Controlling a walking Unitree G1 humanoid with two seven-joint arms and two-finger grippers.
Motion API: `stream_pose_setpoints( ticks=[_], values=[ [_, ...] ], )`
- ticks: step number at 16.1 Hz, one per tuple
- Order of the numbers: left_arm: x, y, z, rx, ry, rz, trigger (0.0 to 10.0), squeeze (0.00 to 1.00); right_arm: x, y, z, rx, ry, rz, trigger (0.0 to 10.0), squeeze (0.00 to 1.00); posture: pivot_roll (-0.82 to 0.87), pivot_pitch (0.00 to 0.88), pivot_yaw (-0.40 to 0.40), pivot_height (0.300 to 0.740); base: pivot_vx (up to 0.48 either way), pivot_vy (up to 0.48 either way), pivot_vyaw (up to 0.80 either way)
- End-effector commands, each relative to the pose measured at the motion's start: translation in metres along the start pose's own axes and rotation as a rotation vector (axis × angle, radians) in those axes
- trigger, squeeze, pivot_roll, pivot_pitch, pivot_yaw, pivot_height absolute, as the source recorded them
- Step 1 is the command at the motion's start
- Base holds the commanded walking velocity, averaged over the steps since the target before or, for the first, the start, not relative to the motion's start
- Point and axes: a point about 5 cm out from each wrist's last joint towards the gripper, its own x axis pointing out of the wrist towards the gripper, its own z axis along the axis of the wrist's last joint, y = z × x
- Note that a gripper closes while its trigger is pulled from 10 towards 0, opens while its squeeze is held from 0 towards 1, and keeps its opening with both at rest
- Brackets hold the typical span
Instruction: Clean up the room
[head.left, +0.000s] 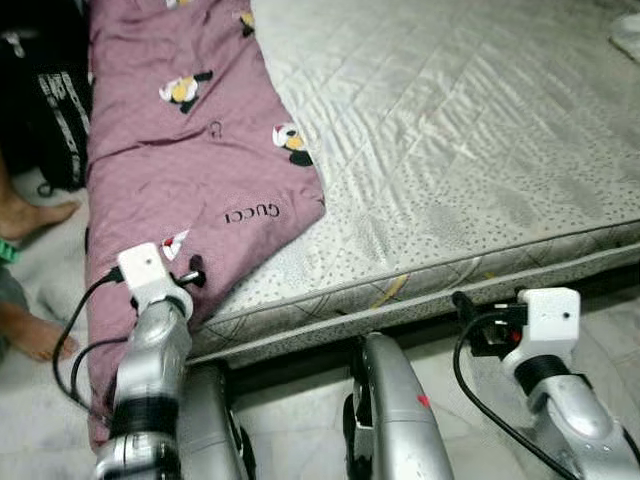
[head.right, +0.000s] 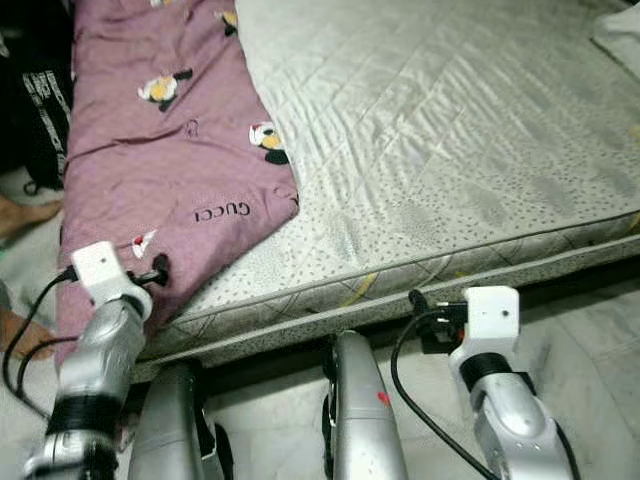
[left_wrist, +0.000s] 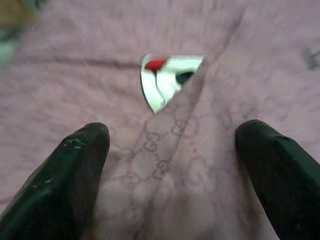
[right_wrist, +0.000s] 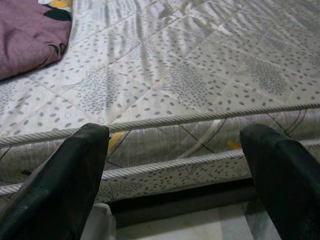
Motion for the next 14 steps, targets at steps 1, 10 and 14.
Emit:
stream_pose_setpoints(
  ticks=[1, 10, 14],
  values=[
    [0.002, 0.002, -0.009, 0.036, 0.048, -0.004, 10.0, 0.0, -0.003, -0.002, 0.003, -0.002, 0.004, -0.008, 10.0, 0.0, -0.25, 0.237, -0.002, 0.551, 0.0, 0.0, 0.0],
    [-0.032, -0.11, -0.065, 0.661, 0.143, -0.801, 10.0, 0.0, 0.016, 0.031, 0.028, 0.112, -0.051, 0.273, 10.0, 0.0, -0.24, 0.189, 0.01, 0.551, 0.0, 0.0, 0.0],
    [-0.065, -0.136, -0.076, 0.777, 0.014, -1.101, 10.0, 0.0, 0.028, 0.03, 0.029, 0.124, -0.055, 0.254, 10.0, 0.0, -0.23, 0.171, 0.021, 0.551, 0.0, 0.0, 0.0]
  ],
)
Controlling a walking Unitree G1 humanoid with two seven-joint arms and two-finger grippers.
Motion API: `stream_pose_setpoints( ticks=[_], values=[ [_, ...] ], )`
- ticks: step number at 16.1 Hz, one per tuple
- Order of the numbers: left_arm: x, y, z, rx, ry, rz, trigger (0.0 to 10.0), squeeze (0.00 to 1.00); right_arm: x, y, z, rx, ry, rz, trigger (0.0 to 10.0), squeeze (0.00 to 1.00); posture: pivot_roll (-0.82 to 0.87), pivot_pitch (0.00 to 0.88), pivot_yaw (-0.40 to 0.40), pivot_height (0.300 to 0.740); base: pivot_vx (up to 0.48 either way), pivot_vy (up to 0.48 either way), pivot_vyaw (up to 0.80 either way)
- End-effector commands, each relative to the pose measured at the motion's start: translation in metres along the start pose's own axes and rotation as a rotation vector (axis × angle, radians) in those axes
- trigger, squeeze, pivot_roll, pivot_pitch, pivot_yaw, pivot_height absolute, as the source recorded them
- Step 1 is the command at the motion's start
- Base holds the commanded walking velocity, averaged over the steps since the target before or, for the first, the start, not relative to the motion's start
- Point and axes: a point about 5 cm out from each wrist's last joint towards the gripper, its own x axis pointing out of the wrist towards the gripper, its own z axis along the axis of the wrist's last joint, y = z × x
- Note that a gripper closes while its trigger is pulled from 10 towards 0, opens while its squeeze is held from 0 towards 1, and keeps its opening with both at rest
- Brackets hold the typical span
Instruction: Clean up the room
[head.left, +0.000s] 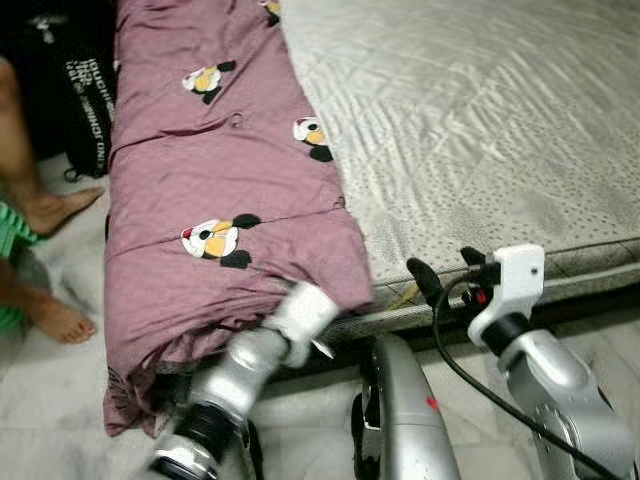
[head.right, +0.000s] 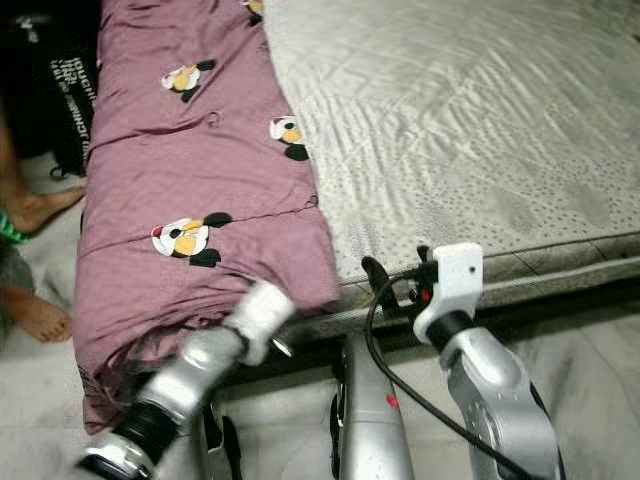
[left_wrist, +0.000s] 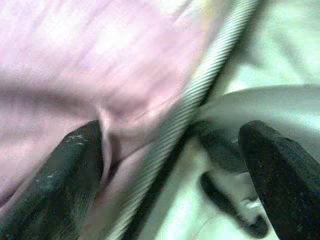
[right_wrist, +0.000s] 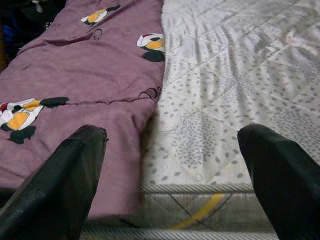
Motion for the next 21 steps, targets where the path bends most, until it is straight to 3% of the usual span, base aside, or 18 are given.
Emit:
stream_pose_setpoints(
  ticks=[1, 3, 5, 6, 8, 9, 10, 11, 13, 15, 17, 19, 21],
  values=[
    [-0.001, -0.004, 0.006, 0.06, -0.039, -0.039, 10.0, 0.0, -0.002, -0.004, -0.006, 0.002, 0.024, -0.019, 10.0, 0.0, -0.23, 0.164, 0.024, 0.551, 0.0, 0.0, 0.0],
    [0.0, -0.011, 0.013, 0.137, -0.086, -0.066, 10.0, 0.0, 0.0, -0.006, -0.006, 0.004, 0.022, -0.028, 10.0, 0.0, -0.22, 0.151, 0.031, 0.551, 0.0, 0.0, 0.0],
    [-0.003, -0.005, 0.022, 0.161, -0.143, -0.025, 10.0, 0.0, 0.002, -0.006, -0.007, 0.01, 0.023, -0.022, 10.0, 0.0, -0.21, 0.146, 0.032, 0.551, 0.0, 0.0, 0.0],
    [-0.008, 0.011, 0.033, 0.142, -0.208, 0.087, 10.0, 0.0, 0.006, -0.003, -0.008, 0.017, 0.026, -0.006, 10.0, 0.0, -0.2, 0.139, 0.035, 0.551, 0.0, 0.0, 0.0],
    [-0.034, 0.048, 0.051, 0.049, -0.344, 0.365, 10.0, 0.0, 0.019, 0.001, -0.01, 0.023, 0.021, 0.024, 10.0, 0.0, -0.16, 0.128, 0.037, 0.551, 0.0, 0.0, 0.0],
    [-0.043, 0.055, 0.052, 0.019, -0.361, 0.431, 10.0, 0.0, 0.024, 0.002, -0.011, 0.023, 0.022, 0.027, 10.0, 0.0, -0.14, 0.124, 0.036, 0.551, 0.0, 0.0, 0.0],
    [-0.059, 0.064, 0.046, -0.058, -0.364, 0.533, 10.0, 0.0, 0.032, 0.003, -0.014, 0.021, 0.019, 0.036, 10.0, 0.0, -0.11, 0.117, 0.037, 0.551, 0.0, 0.0, 0.0],
    [-0.082, 0.068, 0.034, -0.198, -0.368, 0.649, 10.0, 0.0, 0.043, 0.004, -0.019, 0.011, 0.03, 0.035, 10.0, 0.0, -0.06, 0.107, 0.029, 0.551, 0.0, 0.0, 0.0],
    [-0.121, 0.066, 0.013, -0.328, -0.34, 0.835, 10.0, 0.0, 0.063, 0.005, -0.021, 0.014, 0.024, 0.039, 10.0, 0.0, 0.01, 0.102, 0.015, 0.551, 0.0, 0.0, 0.0],
    [-0.152, 0.06, -0.001, -0.403, -0.306, 0.972, 10.0, 0.0, 0.08, 0.009, -0.021, 0.022, 0.023, 0.058, 10.0, 0.0, 0.07, 0.099, -0.003, 0.551, 0.0, 0.0, 0.0],
    [-0.177, 0.053, -0.01, -0.419, -0.259, 1.065, 10.0, 0.0, 0.099, 0.023, -0.022, 0.016, 0.047, 0.106, 10.0, 0.0, 0.12, 0.098, -0.022, 0.551, 0.0, 0.0, 0.0],
    [-0.182, 0.048, -0.01, -0.417, -0.248, 1.074, 10.0, 0.0, 0.11, 0.038, -0.025, 0.019, 0.071, 0.151, 10.0, 0.0, 0.13, 0.097, -0.027, 0.551, 0.0, 0.0, 0.0],
    [-0.179, 0.044, -0.001, -0.406, -0.246, 1.045, 10.0, 0.0, 0.121, 0.069, -0.042, 0.014, 0.18, 0.258, 10.0, 0.0, 0.15, 0.097, -0.03, 0.551, 0.0, 0.0, 0.0]
  ],
)
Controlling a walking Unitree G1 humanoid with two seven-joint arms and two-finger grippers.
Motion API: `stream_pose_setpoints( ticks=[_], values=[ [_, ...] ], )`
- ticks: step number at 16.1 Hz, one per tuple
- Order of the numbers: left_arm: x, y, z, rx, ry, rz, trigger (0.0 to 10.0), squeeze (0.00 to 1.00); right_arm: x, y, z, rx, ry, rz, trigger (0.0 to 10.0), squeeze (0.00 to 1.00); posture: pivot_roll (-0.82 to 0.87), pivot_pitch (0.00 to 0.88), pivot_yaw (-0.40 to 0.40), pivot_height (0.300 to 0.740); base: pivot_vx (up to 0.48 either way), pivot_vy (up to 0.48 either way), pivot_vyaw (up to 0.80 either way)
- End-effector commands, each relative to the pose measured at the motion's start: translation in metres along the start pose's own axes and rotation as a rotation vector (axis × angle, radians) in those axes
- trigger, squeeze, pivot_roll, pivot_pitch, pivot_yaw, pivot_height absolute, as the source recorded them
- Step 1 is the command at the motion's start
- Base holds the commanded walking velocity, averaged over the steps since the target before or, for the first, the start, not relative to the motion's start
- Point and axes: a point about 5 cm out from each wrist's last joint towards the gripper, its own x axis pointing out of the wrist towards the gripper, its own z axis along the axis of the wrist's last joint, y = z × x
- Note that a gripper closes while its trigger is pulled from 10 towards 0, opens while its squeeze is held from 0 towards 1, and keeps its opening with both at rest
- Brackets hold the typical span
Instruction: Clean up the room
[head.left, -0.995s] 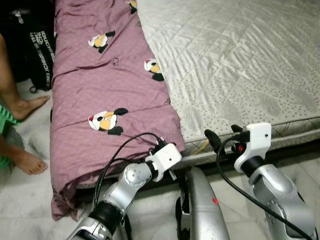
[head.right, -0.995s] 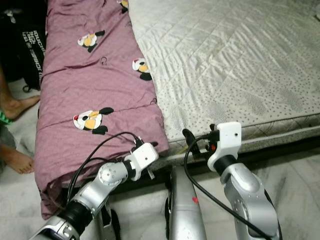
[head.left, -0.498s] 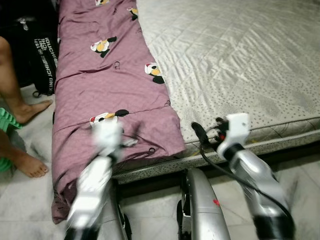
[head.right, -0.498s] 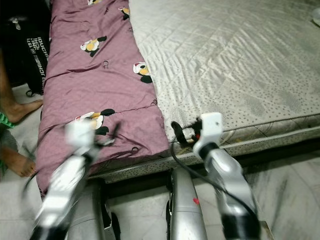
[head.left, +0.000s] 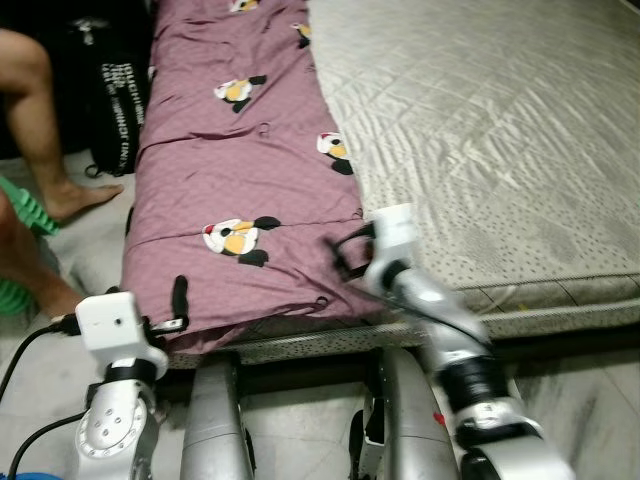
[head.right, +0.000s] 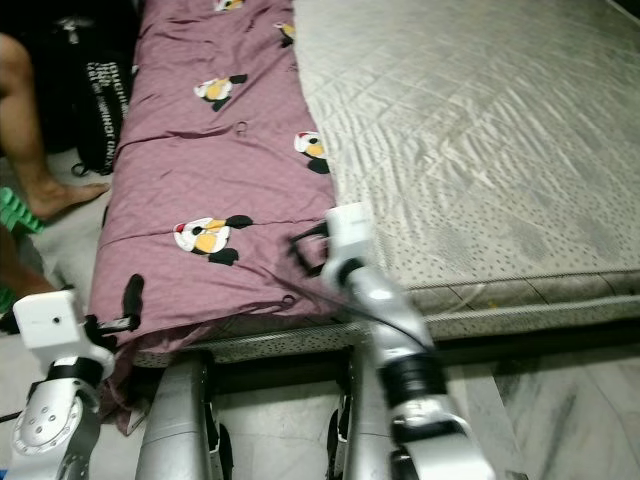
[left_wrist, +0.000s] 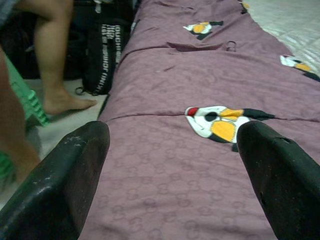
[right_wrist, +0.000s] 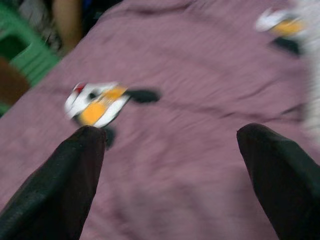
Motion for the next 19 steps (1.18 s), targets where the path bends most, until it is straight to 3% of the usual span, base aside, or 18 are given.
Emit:
stream_pose_setpoints(
  ticks=[1, 4, 7, 11, 12, 14, 17, 19],
  values=[
    [0.002, -0.004, 0.006, -0.004, -0.001, -0.012, 10.0, 0.0, 0.008, 0.019, -0.016, -0.005, 0.089, 0.075, 10.0, 0.0, 0.15, 0.109, -0.025, 0.551, 0.0, 0.0, 0.0],
    [0.002, -0.009, 0.008, -0.01, 0.013, -0.036, 10.0, 0.0, 0.018, 0.05, -0.042, -0.014, 0.225, 0.142, 10.0, 0.0, 0.15, 0.123, -0.024, 0.551, 0.0, 0.0, 0.0],
    [0.002, -0.01, 0.008, -0.014, 0.029, -0.038, 10.0, 0.0, 0.021, 0.051, -0.06, 0.037, 0.344, 0.048, 10.0, 0.0, 0.14, 0.132, -0.026, 0.551, 0.0, 0.0, 0.0],
    [0.003, -0.011, 0.008, -0.02, 0.052, -0.043, 10.0, 0.0, 0.016, 0.015, -0.061, 0.148, 0.366, -0.189, 10.0, 0.0, 0.13, 0.132, -0.021, 0.551, 0.0, 0.0, 0.0],
    [0.004, -0.012, 0.006, -0.022, 0.062, -0.045, 10.0, 0.0, 0.003, -0.019, -0.061, 0.226, 0.364, -0.361, 10.0, 0.0, 0.12, 0.132, -0.02, 0.551, 0.0, 0.0, 0.0],
    [0.004, -0.011, 0.005, -0.024, 0.07, -0.046, 10.0, 0.0, -0.02, -0.058, -0.063, 0.273, 0.357, -0.542, 10.0, 0.0, 0.12, 0.132, -0.019, 0.551, 0.0, 0.0, 0.0],
    [0.005, -0.011, 0.004, -0.021, 0.08, -0.045, 10.0, 0.0, -0.047, -0.09, -0.061, 0.295, 0.311, -0.696, 10.0, 0.0, 0.1, 0.129, -0.017, 0.551, 0.0, 0.0, 0.0],
    [0.006, -0.01, 0.004, -0.019, 0.083, -0.046, 10.0, 0.0, -0.059, -0.097, -0.055, 0.274, 0.25, -0.729, 10.0, 0.0, 0.1, 0.127, -0.012, 0.551, 0.0, 0.0, 0.0]
  ],
)
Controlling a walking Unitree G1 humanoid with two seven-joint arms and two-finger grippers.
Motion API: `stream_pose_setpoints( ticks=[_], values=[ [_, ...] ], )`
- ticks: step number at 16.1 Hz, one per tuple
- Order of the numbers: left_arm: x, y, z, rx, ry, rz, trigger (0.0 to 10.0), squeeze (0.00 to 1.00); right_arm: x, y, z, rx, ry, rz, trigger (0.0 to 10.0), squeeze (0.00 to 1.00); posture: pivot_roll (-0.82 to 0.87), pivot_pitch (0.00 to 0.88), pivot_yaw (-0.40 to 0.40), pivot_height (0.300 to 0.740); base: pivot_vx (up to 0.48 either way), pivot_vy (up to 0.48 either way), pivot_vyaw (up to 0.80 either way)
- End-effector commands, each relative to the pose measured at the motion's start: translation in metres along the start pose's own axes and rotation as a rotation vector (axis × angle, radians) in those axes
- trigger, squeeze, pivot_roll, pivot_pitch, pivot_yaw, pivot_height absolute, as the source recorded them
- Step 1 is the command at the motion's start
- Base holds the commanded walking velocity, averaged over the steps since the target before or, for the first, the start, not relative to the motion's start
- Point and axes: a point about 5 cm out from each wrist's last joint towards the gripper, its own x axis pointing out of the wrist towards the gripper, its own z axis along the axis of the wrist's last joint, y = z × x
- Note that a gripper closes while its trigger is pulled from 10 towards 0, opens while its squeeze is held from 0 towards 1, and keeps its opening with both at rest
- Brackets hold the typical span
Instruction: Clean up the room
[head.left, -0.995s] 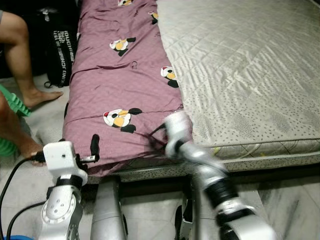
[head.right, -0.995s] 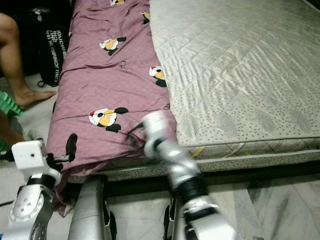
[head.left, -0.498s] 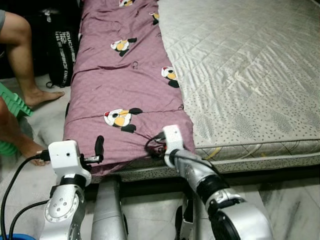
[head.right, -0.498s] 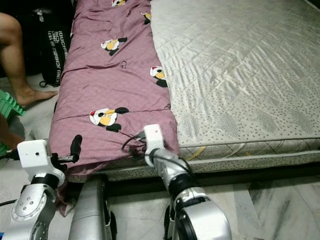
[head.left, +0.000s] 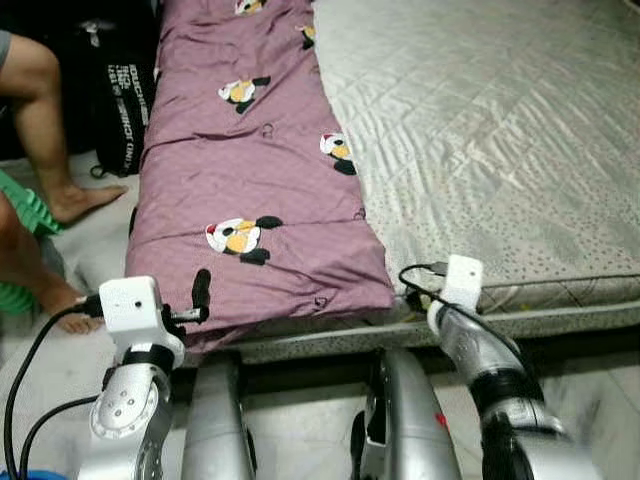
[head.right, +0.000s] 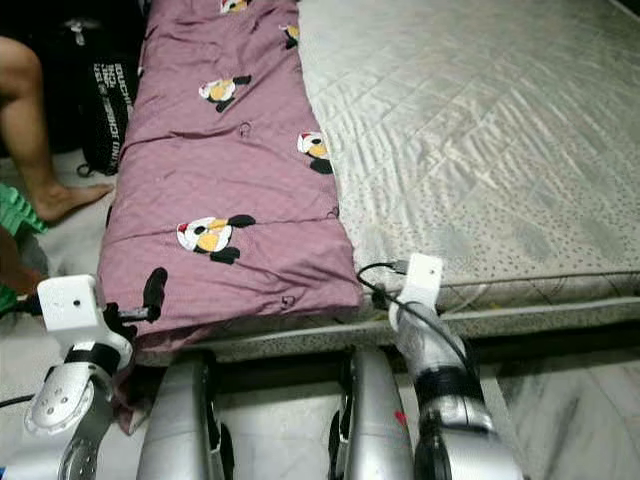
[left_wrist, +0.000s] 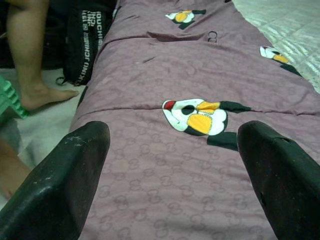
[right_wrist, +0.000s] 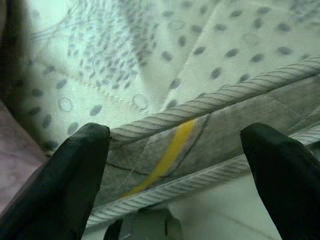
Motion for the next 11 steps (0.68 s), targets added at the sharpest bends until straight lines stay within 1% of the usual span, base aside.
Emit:
stream_pose_setpoints(
  ticks=[1, 2, 3, 5, 6, 7, 9, 10, 11],
  values=[
    [0.0, 0.002, -0.003, 0.008, 0.022, 0.01, 10.0, 0.0, -0.005, 0.0, 0.014, 0.027, -0.088, 0.017, 10.0, 0.0, 0.09, 0.128, -0.003, 0.551, 0.0, 0.0, 0.0],
    [0.004, 0.0, 0.0, 0.008, 0.009, -0.005, 10.0, 0.0, -0.017, 0.008, 0.032, 0.06, -0.258, 0.124, 10.0, 0.0, 0.08, 0.129, 0.01, 0.551, 0.0, 0.0, 0.0],
    [0.008, -0.001, 0.002, 0.01, -0.002, -0.008, 10.0, 0.0, -0.025, 0.013, 0.039, 0.057, -0.332, 0.179, 10.0, 0.0, 0.07, 0.13, 0.016, 0.551, 0.0, 0.0, 0.0],
    [0.019, -0.001, 0.006, 0.011, -0.018, -0.012, 10.0, 0.0, -0.042, 0.015, 0.047, 0.065, -0.418, 0.238, 10.0, 0.0, 0.04, 0.135, 0.024, 0.551, 0.0, 0.0, 0.0],
    [0.029, -0.002, 0.007, 0.015, -0.022, -0.022, 10.0, 0.0, -0.056, 0.011, 0.045, 0.041, -0.448, 0.25, 10.0, 0.0, 0.02, 0.14, 0.026, 0.551, 0.0, 0.0, 0.0],
    [0.04, -0.002, 0.006, 0.027, -0.012, -0.028, 10.0, 0.0, -0.067, 0.005, 0.04, 0.021, -0.456, 0.252, 10.0, 0.0, 0.0, 0.147, 0.029, 0.551, 0.0, 0.0, 0.0],
    [0.066, -0.002, -0.005, 0.056, 0.069, -0.028, 10.0, 0.0, -0.091, -0.007, 0.022, 0.001, -0.44, 0.262, 10.0, 0.0, -0.04, 0.17, 0.037, 0.551, 0.0, 0.0, 0.0],
    [0.08, -0.005, -0.011, 0.049, 0.114, -0.041, 10.0, 0.0, -0.107, -0.011, 0.012, 0.016, -0.414, 0.289, 10.0, 0.0, -0.08, 0.192, 0.043, 0.551, 0.0, 0.0, 0.0],
    [0.087, -0.008, -0.017, 0.061, 0.15, -0.058, 10.0, 0.0, -0.118, -0.011, 0.004, 0.041, -0.377, 0.333, 10.0, 0.0, -0.1, 0.203, 0.049, 0.551, 0.0, 0.0, 0.0]
  ],
)
